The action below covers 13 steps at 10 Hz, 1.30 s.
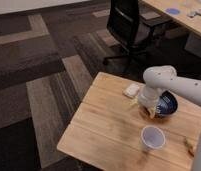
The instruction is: Push the ceramic bowl across the table
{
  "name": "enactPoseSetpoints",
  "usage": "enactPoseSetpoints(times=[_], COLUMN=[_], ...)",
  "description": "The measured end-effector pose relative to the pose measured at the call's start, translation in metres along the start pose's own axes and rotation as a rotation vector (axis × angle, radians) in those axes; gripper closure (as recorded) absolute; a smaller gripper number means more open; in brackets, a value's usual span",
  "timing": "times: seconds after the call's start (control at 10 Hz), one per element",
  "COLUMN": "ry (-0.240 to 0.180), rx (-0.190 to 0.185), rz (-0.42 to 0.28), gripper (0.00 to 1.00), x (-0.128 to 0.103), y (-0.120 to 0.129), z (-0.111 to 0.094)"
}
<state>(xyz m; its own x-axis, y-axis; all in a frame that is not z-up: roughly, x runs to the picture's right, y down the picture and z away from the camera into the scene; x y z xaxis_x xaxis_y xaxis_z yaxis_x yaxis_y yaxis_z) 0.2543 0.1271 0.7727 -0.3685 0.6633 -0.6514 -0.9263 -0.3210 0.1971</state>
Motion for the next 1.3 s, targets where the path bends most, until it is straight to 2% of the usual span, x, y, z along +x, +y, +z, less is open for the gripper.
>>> enactPoseSetpoints(times=[0.6,0.9,1.0,1.1,1.2,1.3], ry=[0.023,0.031,0.026,0.005,-0.038,-0.115], rx=[0.016,0.024,0.041,0.061,0.086,0.114], rz=[0.071,0.043,0.046,0.044,0.042,0.035], gripper=[0.35,0.35,0.35,0.35,0.35,0.35], x=[0.004,-0.02,-0.037,-0.053,-0.079,-0.113], y=[-0.046,-0.051,-0.061,-0.067,-0.071,-0.063], z=[0.014,0.02,0.019,0.011,-0.014,-0.058])
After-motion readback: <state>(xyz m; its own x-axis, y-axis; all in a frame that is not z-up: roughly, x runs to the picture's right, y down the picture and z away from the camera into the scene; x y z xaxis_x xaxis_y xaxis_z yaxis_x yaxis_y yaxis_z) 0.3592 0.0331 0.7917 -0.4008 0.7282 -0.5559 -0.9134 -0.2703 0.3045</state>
